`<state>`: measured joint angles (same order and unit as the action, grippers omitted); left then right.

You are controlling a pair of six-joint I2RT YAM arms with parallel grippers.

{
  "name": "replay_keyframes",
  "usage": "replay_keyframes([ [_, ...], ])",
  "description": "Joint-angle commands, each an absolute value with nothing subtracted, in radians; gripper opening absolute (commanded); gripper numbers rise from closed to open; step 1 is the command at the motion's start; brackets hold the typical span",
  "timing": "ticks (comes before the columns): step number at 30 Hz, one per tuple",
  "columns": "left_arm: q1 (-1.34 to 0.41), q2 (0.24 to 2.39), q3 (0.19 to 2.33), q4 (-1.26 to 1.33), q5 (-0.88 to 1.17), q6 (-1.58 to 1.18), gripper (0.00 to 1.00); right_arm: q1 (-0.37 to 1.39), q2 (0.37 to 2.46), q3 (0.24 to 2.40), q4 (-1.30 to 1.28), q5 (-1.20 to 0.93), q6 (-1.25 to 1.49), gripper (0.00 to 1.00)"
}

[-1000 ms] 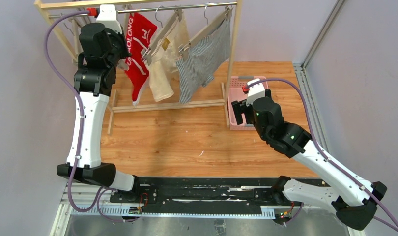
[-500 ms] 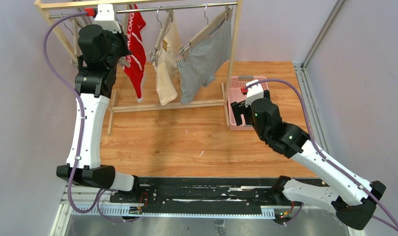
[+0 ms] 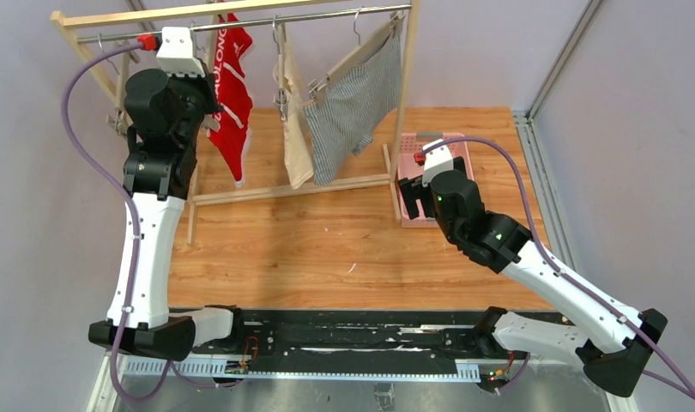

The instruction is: Remove the underwear clipped to the hanger

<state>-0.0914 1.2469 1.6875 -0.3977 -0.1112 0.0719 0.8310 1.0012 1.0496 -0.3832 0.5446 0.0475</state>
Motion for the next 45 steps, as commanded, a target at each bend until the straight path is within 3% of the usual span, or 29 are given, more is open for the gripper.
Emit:
replay_keyframes([
  [1, -0.081, 1.211, 1.644, -0.286, -0.117, 0.107, 0.00, 0.844, 1.002, 1.036, -0.346, 0.549, 0.032, 0.84],
  [18, -0.081, 1.095, 1.318, 0.109, -0.100, 0.256, 0.00, 0.844, 1.060, 1.025, -0.320, 0.531, 0.014, 0.85],
  [32, -0.080, 1.272, 1.450, 0.214, -0.125, 0.287, 0.00, 0.842, 1.103, 0.970, -0.252, 0.530, -0.035, 0.85],
  [45, -0.071, 1.155, 1.223, 0.468, -0.110, 0.358, 0.00, 0.828, 1.231, 0.967, -0.198, 0.514, -0.048, 0.85],
])
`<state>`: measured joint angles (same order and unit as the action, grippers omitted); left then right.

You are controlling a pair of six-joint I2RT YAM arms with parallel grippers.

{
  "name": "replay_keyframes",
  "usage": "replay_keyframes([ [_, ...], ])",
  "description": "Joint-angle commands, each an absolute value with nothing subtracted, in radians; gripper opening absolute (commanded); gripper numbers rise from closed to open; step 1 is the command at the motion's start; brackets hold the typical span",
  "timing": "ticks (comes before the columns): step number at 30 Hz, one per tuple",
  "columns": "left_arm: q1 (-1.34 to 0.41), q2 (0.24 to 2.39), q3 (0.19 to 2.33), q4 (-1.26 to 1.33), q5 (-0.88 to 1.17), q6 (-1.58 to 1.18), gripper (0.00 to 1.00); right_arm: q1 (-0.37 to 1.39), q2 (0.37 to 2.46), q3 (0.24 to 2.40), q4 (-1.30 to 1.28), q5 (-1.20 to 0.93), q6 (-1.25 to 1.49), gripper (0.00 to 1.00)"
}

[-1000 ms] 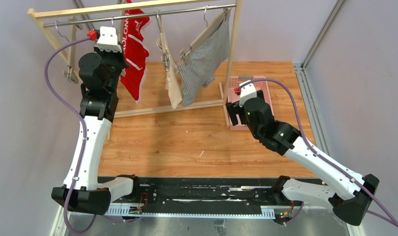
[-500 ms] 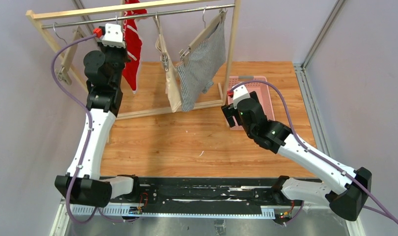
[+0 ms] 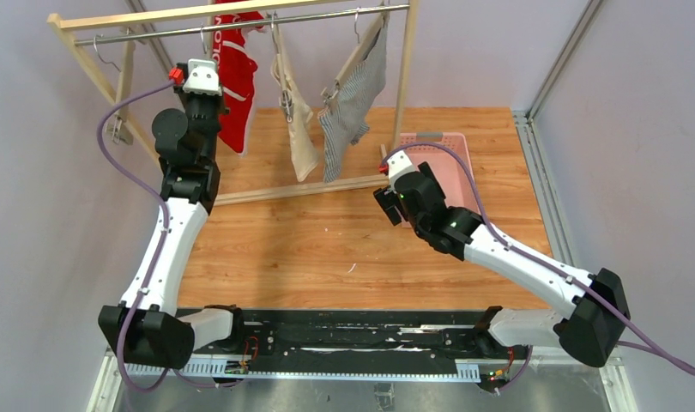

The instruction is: Remove the underwear clipped to the hanger

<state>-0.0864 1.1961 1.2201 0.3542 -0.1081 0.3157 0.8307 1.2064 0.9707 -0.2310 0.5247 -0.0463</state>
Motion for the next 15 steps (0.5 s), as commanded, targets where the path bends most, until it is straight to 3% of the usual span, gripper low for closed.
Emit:
replay_keyframes([
  [1, -0.069, 1.154, 1.235, 0.444, -0.118, 0.354, 0.00, 0.827, 1.238, 0.968, -0.192, 0.509, -0.047, 0.85],
  [9, -0.069, 1.045, 1.157, 0.420, -0.132, 0.373, 0.00, 0.818, 1.249, 0.978, -0.160, 0.466, -0.056, 0.85],
  [15, -0.069, 0.992, 1.205, 0.175, -0.094, 0.382, 0.00, 0.818, 1.230, 0.981, -0.168, 0.457, -0.049, 0.85],
])
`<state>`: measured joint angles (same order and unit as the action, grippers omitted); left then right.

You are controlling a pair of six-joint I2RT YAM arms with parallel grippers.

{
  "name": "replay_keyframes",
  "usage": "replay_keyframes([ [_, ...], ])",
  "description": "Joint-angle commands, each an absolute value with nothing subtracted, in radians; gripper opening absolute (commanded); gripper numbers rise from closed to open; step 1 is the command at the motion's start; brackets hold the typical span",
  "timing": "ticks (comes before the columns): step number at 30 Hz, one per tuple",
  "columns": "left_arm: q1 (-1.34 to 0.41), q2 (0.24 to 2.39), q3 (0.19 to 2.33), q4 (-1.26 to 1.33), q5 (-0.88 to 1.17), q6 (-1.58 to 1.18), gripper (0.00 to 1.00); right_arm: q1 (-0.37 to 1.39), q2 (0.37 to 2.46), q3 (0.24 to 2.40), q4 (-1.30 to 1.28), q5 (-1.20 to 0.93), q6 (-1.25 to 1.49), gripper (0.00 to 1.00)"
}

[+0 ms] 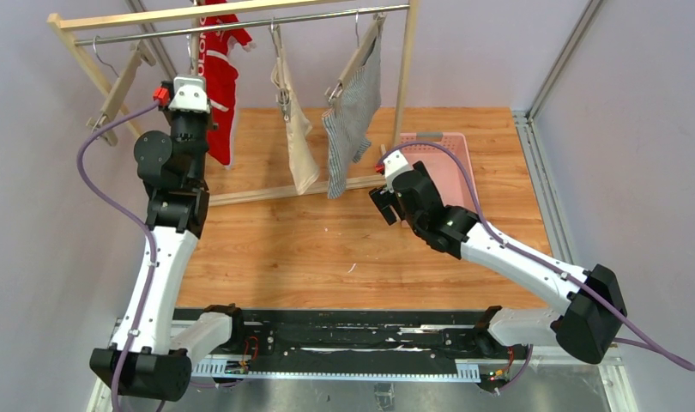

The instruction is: Remove the underwear clipped to the hanger

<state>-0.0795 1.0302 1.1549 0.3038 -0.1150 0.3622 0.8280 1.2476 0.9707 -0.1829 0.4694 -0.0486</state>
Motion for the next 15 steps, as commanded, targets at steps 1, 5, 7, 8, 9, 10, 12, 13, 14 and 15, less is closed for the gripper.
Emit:
replay_keyframes([
  [1, -0.069, 0.992, 1.231, 0.104, -0.091, 0.378, 0.00, 0.819, 1.225, 0.983, -0.169, 0.457, -0.046, 0.85],
  [5, -0.069, 0.986, 1.329, -0.224, -0.055, 0.337, 0.00, 0.818, 1.199, 0.988, -0.177, 0.456, -0.038, 0.85],
  [7, -0.069, 0.962, 1.343, -0.328, -0.039, 0.308, 0.00, 0.818, 1.186, 0.994, -0.181, 0.457, -0.042, 0.85],
  [8, -0.069, 0.948, 1.341, -0.369, -0.037, 0.286, 0.00, 0.818, 1.181, 0.998, -0.184, 0.457, -0.045, 0.85],
  [9, -0.069, 0.932, 1.344, -0.410, -0.029, 0.259, 0.00, 0.818, 1.178, 1.006, -0.189, 0.439, -0.049, 0.85],
  [10, -0.069, 0.919, 1.351, -0.459, -0.009, 0.232, 0.00, 0.817, 1.176, 1.016, -0.197, 0.422, -0.054, 0.85],
  [12, -0.069, 0.895, 1.365, -0.551, 0.044, 0.172, 0.00, 0.818, 1.174, 1.045, -0.217, 0.411, -0.056, 0.85],
  [13, -0.069, 0.887, 1.370, -0.596, 0.086, 0.145, 0.00, 0.818, 1.171, 1.061, -0.228, 0.402, -0.055, 0.85],
  [14, -0.069, 0.877, 1.370, -0.635, 0.125, 0.129, 0.00, 0.818, 1.167, 1.075, -0.239, 0.393, -0.055, 0.85],
  [15, -0.069, 0.871, 1.369, -0.675, 0.157, 0.118, 0.00, 0.818, 1.165, 1.091, -0.247, 0.389, -0.054, 0.85],
])
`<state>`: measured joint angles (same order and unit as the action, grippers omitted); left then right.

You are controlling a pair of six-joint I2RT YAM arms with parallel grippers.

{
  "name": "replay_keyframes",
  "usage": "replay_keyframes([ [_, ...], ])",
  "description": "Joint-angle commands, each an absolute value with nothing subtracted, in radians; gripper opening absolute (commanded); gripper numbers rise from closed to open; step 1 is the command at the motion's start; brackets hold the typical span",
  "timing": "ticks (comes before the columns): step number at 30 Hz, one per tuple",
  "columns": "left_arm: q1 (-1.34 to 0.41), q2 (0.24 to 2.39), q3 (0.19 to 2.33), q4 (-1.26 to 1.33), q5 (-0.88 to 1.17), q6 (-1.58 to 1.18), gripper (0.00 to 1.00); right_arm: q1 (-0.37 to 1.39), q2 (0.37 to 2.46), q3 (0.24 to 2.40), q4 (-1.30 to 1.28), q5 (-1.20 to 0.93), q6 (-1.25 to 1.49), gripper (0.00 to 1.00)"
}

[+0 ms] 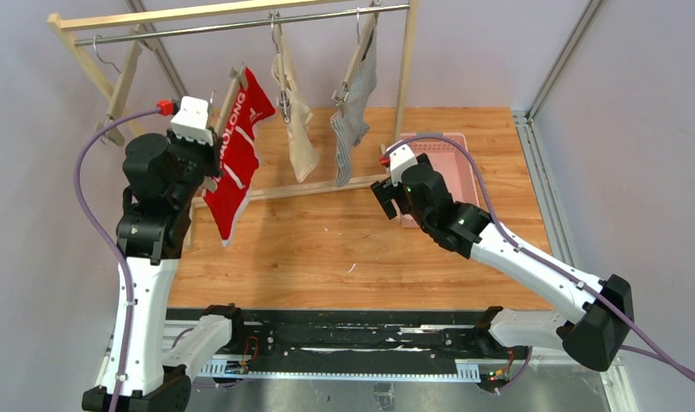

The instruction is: Remove the underwear clipped to the hanger

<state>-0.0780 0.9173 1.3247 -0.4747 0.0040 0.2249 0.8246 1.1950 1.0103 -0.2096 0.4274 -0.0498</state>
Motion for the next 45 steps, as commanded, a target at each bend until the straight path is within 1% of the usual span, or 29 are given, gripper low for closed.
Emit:
replay_keyframes([
  [1, -0.069, 0.870, 1.371, -0.718, 0.194, 0.114, 0.00, 0.818, 1.160, 1.104, -0.255, 0.385, -0.054, 0.85],
  [5, -0.071, 0.911, 1.393, -0.936, 0.368, 0.144, 0.00, 0.818, 1.144, 1.161, -0.288, 0.358, -0.063, 0.85],
  [7, -0.078, 0.903, 1.367, -0.994, 0.445, 0.166, 0.00, 0.816, 1.139, 1.186, -0.305, 0.338, -0.073, 0.86],
  [9, -0.106, 0.874, 1.322, -0.996, 0.454, 0.159, 0.00, 0.804, 1.137, 1.208, -0.311, 0.282, -0.077, 0.87],
  [10, -0.118, 0.866, 1.304, -0.997, 0.468, 0.155, 0.00, 0.788, 1.139, 1.215, -0.313, 0.222, -0.077, 0.88],
  [14, -0.168, 0.836, 1.221, -0.995, 0.630, 0.150, 0.00, 0.677, 1.164, 1.254, -0.328, -0.047, -0.048, 0.90],
  [16, -0.193, 0.818, 1.192, -0.989, 0.675, 0.159, 0.00, 0.584, 1.176, 1.266, -0.320, -0.255, -0.014, 0.90],
  [20, -0.221, 0.814, 1.185, -0.979, 0.767, 0.212, 0.00, 0.418, 1.206, 1.251, -0.217, -0.764, 0.066, 0.91],
  [21, -0.227, 0.820, 1.181, -0.965, 0.801, 0.218, 0.00, 0.403, 1.210, 1.245, -0.184, -0.838, 0.082, 0.91],
  [24, -0.234, 0.837, 1.155, -0.889, 0.897, 0.219, 0.00, 0.397, 1.203, 1.231, -0.125, -0.952, 0.122, 0.91],
  [28, -0.241, 0.871, 1.138, -0.843, 1.007, 0.251, 0.00, 0.397, 1.159, 1.174, -0.039, -1.027, 0.180, 0.91],
  [36, -0.250, 0.908, 1.138, -0.758, 1.033, 0.233, 0.00, 0.412, 1.098, 1.108, 0.002, -1.062, 0.213, 0.91],
  [41, -0.250, 0.902, 1.134, -0.680, 1.067, 0.187, 0.00, 0.433, 1.116, 1.070, 0.024, -1.053, 0.224, 0.91],
  [45, -0.250, 0.899, 1.131, -0.669, 1.073, 0.177, 0.00, 0.436, 1.141, 1.044, 0.057, -1.045, 0.228, 0.91],
])
